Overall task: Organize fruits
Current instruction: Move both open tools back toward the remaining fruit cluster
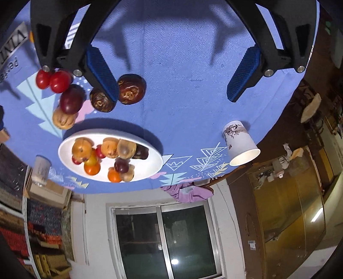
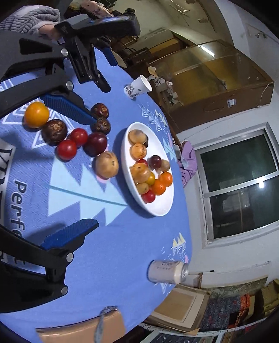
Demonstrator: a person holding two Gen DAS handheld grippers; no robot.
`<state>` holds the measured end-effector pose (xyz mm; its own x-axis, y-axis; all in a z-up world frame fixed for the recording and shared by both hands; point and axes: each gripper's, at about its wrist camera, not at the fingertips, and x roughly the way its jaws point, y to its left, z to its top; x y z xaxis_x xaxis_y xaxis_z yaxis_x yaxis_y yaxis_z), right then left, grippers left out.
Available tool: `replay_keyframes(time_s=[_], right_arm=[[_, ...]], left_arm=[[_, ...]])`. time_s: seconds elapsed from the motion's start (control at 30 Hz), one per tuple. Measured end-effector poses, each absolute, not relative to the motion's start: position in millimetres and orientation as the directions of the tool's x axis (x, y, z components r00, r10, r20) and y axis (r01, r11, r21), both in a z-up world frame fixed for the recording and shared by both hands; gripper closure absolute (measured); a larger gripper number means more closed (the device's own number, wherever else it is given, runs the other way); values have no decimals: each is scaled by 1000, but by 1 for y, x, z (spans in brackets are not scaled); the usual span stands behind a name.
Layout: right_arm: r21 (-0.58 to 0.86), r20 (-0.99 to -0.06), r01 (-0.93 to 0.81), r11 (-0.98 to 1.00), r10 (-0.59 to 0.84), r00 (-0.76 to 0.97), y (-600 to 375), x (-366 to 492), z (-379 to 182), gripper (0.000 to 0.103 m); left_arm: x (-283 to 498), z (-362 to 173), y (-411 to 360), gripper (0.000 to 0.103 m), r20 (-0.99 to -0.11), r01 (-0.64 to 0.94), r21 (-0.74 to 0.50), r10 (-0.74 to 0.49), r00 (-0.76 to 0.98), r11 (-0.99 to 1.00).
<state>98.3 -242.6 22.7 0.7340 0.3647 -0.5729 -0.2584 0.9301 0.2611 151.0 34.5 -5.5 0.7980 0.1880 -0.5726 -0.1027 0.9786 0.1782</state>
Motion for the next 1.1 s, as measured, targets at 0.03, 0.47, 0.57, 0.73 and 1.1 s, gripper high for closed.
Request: replay_keyframes(time_s=[0.03, 0.47, 0.57, 0.73, 1.1], right_arm=[[266, -574, -252, 930, 363, 734, -245, 99, 22, 13], [272, -599, -236, 933, 356, 717, -242, 103, 16, 13], [268, -603, -237, 934, 354, 715, -241, 103, 15, 12], [252, -616, -247, 936, 352, 705, -236, 102, 12, 12], [203, -635, -270, 941, 336, 695, -225, 101, 6, 12]], left_arm=[[151, -9, 33, 4, -572, -105, 198, 202, 795, 975], [177, -25, 19, 4, -674, 34, 210, 119, 729, 977], [189, -33, 24, 4, -729, 47, 160, 85, 680, 986], [206, -43, 37, 4, -780, 28, 84, 48, 623, 996], [226, -42, 69, 4, -783, -71, 50, 83, 617, 996]])
